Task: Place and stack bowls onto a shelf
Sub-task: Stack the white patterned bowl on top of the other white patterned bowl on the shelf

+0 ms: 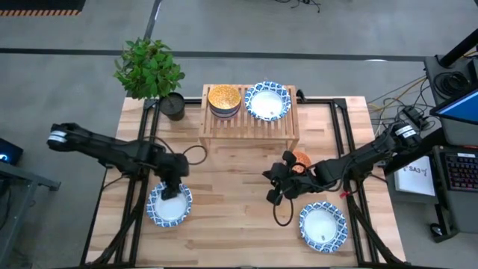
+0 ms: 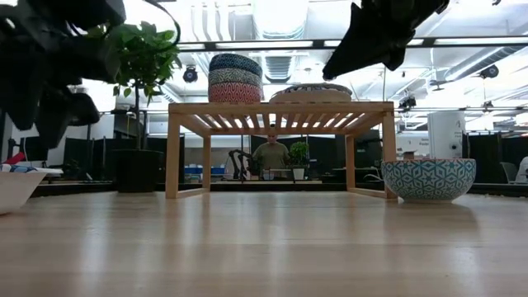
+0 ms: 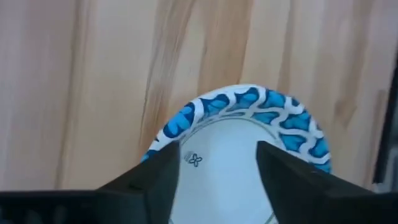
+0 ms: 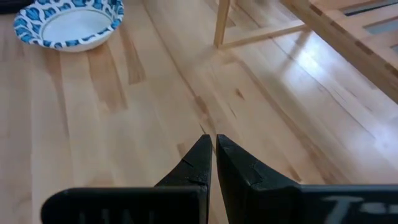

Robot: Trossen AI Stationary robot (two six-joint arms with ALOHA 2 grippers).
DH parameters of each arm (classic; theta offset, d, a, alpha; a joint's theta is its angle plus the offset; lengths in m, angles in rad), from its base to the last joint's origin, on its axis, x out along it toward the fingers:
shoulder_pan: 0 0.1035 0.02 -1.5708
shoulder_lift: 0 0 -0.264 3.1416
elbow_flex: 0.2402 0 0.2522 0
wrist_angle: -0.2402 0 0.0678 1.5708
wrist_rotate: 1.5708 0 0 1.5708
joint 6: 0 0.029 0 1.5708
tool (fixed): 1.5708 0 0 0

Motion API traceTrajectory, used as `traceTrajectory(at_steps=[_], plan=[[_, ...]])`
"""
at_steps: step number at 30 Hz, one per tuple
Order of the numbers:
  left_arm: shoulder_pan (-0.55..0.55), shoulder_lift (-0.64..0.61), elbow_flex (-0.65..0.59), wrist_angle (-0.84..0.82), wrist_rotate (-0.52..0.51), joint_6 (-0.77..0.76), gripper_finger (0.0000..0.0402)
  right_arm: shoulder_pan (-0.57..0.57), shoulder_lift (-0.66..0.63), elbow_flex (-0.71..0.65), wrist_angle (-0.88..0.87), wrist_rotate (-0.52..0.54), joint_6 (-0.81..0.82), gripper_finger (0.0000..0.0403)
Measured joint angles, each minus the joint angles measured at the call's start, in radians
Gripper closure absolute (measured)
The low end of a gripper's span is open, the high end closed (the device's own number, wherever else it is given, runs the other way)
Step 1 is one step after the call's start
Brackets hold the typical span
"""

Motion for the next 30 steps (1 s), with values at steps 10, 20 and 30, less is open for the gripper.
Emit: traceTrajectory(at_steps=[10, 20, 30], plan=[[-0.002, 0.176, 0.004, -0.003, -0.1, 0.149, 0.0137, 0.0, 0.0, -0.012, 0.001, -0.001, 0.002, 0.039], [-0.006, 0.304, 0.004, -0.004, -0.084, 0.165, 0.0293, 0.0, 0.0, -0.012, 0.001, 0.0, 0.003, 0.039], [-0.006, 0.27, 0.084, 0.001, -0.152, 0.023, 0.0397, 0.0, 0.003, -0.019, 0.082, 0.0, 0.003, 0.039]])
